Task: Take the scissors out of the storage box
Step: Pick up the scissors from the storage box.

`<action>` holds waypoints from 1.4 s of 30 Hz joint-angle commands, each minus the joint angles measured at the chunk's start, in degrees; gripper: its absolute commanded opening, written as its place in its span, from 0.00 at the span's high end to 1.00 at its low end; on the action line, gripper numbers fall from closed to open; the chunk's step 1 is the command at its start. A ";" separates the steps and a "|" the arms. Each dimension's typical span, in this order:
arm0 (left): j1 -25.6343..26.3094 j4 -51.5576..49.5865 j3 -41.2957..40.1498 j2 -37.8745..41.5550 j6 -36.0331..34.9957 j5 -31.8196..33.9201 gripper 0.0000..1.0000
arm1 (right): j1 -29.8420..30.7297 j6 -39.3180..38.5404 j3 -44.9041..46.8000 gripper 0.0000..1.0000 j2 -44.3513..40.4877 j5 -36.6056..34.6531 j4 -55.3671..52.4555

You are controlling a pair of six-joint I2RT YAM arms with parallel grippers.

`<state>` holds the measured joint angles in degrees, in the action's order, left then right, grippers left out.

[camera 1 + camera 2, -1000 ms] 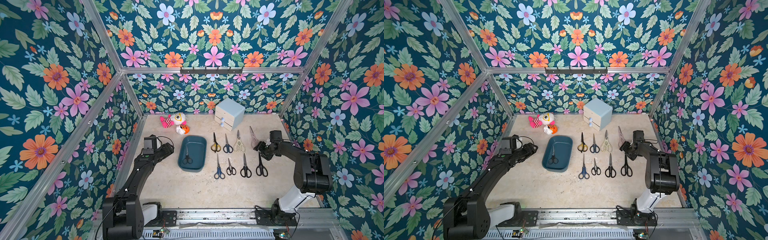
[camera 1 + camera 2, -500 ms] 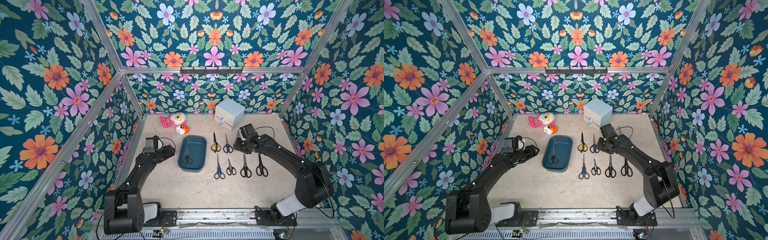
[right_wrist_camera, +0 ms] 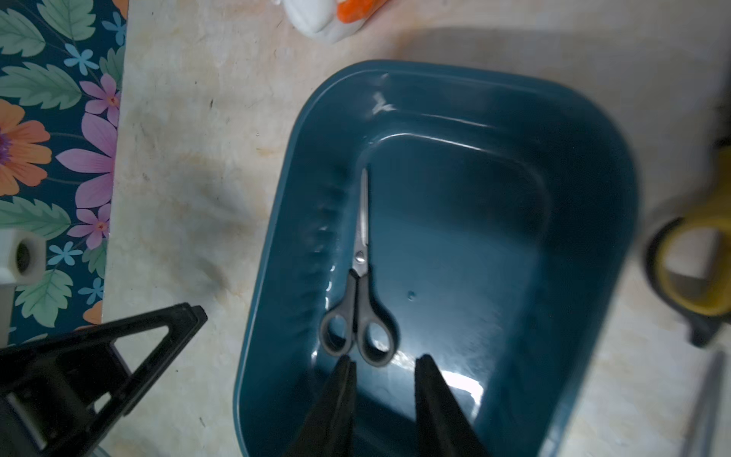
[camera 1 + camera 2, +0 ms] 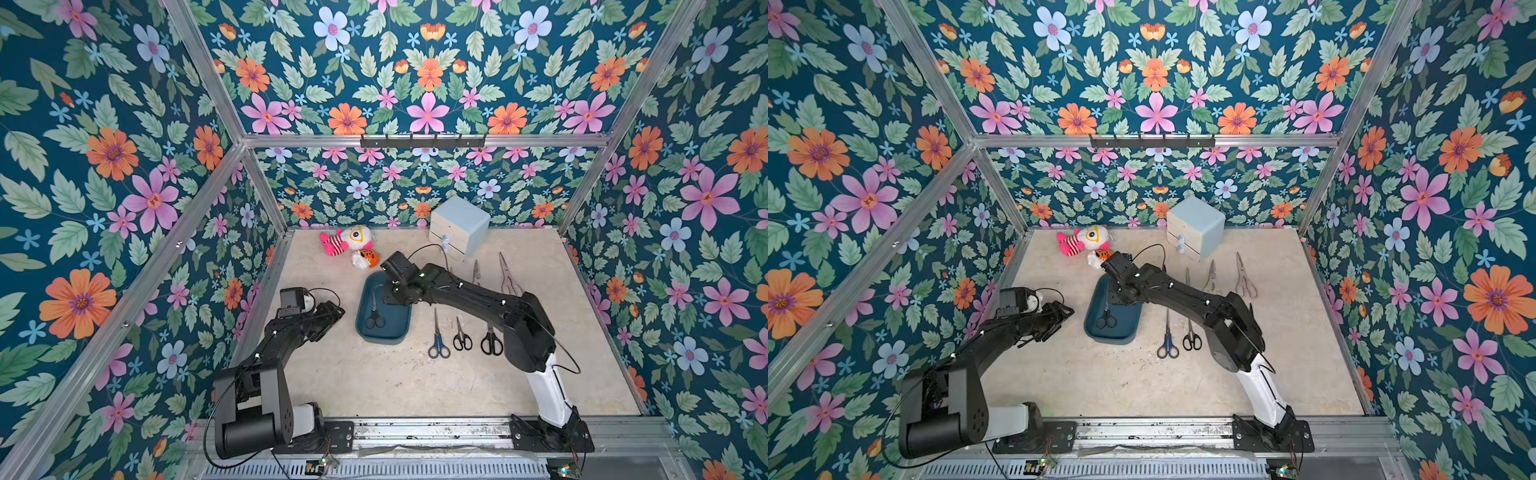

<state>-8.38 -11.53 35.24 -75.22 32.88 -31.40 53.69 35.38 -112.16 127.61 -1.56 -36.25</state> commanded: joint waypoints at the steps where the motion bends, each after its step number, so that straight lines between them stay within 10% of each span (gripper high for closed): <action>1: -0.22 -0.67 -0.26 1.17 0.23 0.32 0.27 | 0.89 -2.39 -7.73 0.70 5.38 -0.37 -8.20; 42: -0.21 -5.02 -0.16 4.29 -2.02 4.14 0.28 | 3.88 -5.79 -15.93 0.78 20.29 -4.78 -18.65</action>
<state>-8.60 -15.92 34.87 -71.13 31.90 -28.08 57.60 30.09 -129.75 146.21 -6.28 -49.74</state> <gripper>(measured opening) 0.724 0.220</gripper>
